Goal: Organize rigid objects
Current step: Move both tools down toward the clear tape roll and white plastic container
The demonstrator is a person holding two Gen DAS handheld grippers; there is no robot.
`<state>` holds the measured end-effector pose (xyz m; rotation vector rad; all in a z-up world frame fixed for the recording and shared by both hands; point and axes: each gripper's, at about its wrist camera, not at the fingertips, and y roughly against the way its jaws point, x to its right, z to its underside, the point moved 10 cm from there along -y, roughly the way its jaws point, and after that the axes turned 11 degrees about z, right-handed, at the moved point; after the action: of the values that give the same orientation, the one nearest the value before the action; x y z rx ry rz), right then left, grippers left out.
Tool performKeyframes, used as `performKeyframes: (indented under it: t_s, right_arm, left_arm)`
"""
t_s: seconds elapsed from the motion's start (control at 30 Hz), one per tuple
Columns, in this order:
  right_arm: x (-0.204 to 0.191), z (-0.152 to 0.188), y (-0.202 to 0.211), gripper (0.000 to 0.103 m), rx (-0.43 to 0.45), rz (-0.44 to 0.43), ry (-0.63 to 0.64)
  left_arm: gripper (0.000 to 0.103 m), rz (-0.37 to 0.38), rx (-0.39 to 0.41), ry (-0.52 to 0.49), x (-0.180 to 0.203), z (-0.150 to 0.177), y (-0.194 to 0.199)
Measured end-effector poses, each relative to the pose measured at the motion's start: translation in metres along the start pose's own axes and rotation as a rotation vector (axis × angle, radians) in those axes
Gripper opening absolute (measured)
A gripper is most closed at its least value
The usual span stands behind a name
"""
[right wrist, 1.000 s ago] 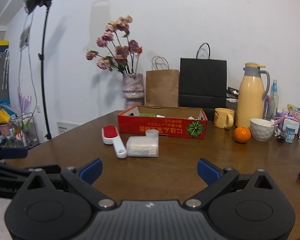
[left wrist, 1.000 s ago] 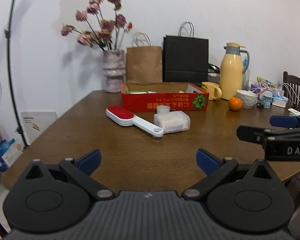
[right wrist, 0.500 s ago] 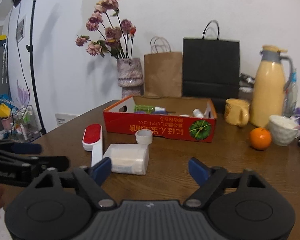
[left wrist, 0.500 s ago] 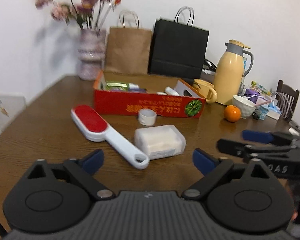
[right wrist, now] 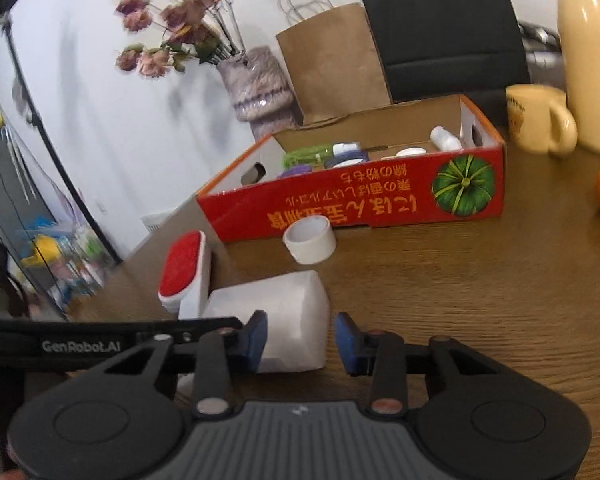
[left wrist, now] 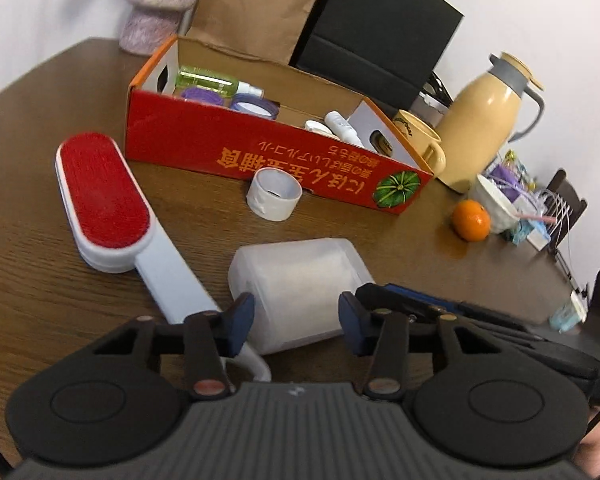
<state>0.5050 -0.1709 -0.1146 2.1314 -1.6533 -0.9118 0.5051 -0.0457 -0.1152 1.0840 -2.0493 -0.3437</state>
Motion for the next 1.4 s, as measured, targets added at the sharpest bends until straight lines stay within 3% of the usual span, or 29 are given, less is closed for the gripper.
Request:
performKeyframes:
  t_s: [0.13, 0.2, 0.23, 0.27, 0.3, 0.33, 0.4, 0.43, 0.47, 0.5, 0.53, 0.57, 0.7, 0.8, 0.87, 0.93, 1.03, 1.1, 1.2, 1.3, 1.4]
  right_arm:
    - [0.011, -0.002, -0.009, 0.041, -0.040, -0.041, -0.090]
    - [0.014, 0.003, -0.018, 0.041, -0.090, -0.024, -0.097]
    - [0.014, 0.006, -0.021, 0.039, -0.105, -0.025, -0.096]
    - [0.010, 0.009, -0.022, 0.036, -0.107, -0.050, -0.097]
    - [0.006, 0.010, -0.024, 0.028, -0.117, -0.074, -0.097]
    - [0.003, 0.011, -0.025, 0.026, -0.121, -0.084, -0.095]
    - [0.004, 0.011, -0.025, 0.026, -0.111, -0.025, -0.057]
    - [0.007, 0.008, -0.022, 0.031, -0.092, 0.007, -0.047]
    - [0.013, 0.005, -0.020, 0.038, -0.076, 0.030, -0.054]
    - [0.017, 0.002, -0.017, 0.057, -0.064, 0.033, -0.075]
    - [0.023, -0.004, -0.014, 0.067, -0.046, 0.026, -0.107]
    - [0.027, -0.010, -0.011, 0.069, -0.032, 0.015, -0.142]
    - [0.024, -0.023, -0.015, 0.069, -0.032, -0.010, -0.167]
    - [0.013, -0.024, -0.021, 0.067, -0.029, -0.026, -0.159]
    - [0.013, -0.023, -0.020, 0.067, -0.022, -0.025, -0.169]
    - [0.018, -0.020, -0.020, 0.067, -0.025, 0.001, -0.172]
    - [0.033, -0.022, -0.016, 0.070, -0.009, 0.016, -0.212]
    - [0.037, -0.027, -0.016, 0.072, 0.000, 0.038, -0.215]
    - [0.026, -0.032, -0.018, 0.082, 0.014, 0.065, -0.156]
    - [0.006, -0.036, -0.027, 0.088, 0.023, 0.099, -0.084]
    - [-0.010, -0.039, -0.040, 0.088, 0.051, 0.190, 0.016]
  left_arm:
    - [0.058, 0.041, -0.034, 0.089, -0.010, -0.001, -0.013]
    - [0.047, 0.025, -0.041, 0.076, -0.011, 0.000, -0.018]
    - [0.033, 0.019, -0.041, 0.065, -0.010, 0.001, -0.020]
    - [0.013, 0.020, -0.047, 0.060, -0.009, 0.002, -0.022]
    - [0.009, 0.040, -0.061, 0.058, -0.007, 0.005, -0.025]
    - [0.009, 0.053, -0.070, 0.064, -0.005, 0.007, -0.027]
    - [0.011, 0.017, -0.064, 0.068, -0.008, 0.008, -0.028]
    - [0.022, 0.006, -0.052, 0.071, -0.010, 0.006, -0.026]
    - [0.042, 0.002, -0.037, 0.075, -0.011, 0.004, -0.023]
    - [0.055, 0.000, -0.015, 0.069, -0.011, 0.000, -0.019]
    - [0.070, -0.006, 0.016, 0.057, -0.011, -0.005, -0.014]
    - [0.075, -0.026, 0.046, 0.037, -0.010, -0.011, -0.010]
    - [0.076, -0.094, 0.130, -0.068, -0.007, -0.038, -0.007]
    - [0.069, -0.101, 0.111, -0.053, -0.014, -0.050, -0.024]
    - [0.054, -0.031, 0.053, -0.026, -0.011, -0.046, -0.038]
    - [0.045, 0.028, 0.046, 0.005, -0.005, -0.041, -0.040]
    - [0.044, 0.127, -0.004, 0.043, 0.003, -0.031, -0.041]
    - [0.044, 0.150, -0.018, 0.063, 0.003, -0.025, -0.035]
    - [0.048, 0.086, 0.066, -0.004, 0.001, -0.032, -0.013]
    - [0.051, -0.086, 0.150, -0.104, -0.008, -0.048, 0.006]
    - [0.054, -0.246, 0.180, -0.189, -0.019, -0.062, 0.013]
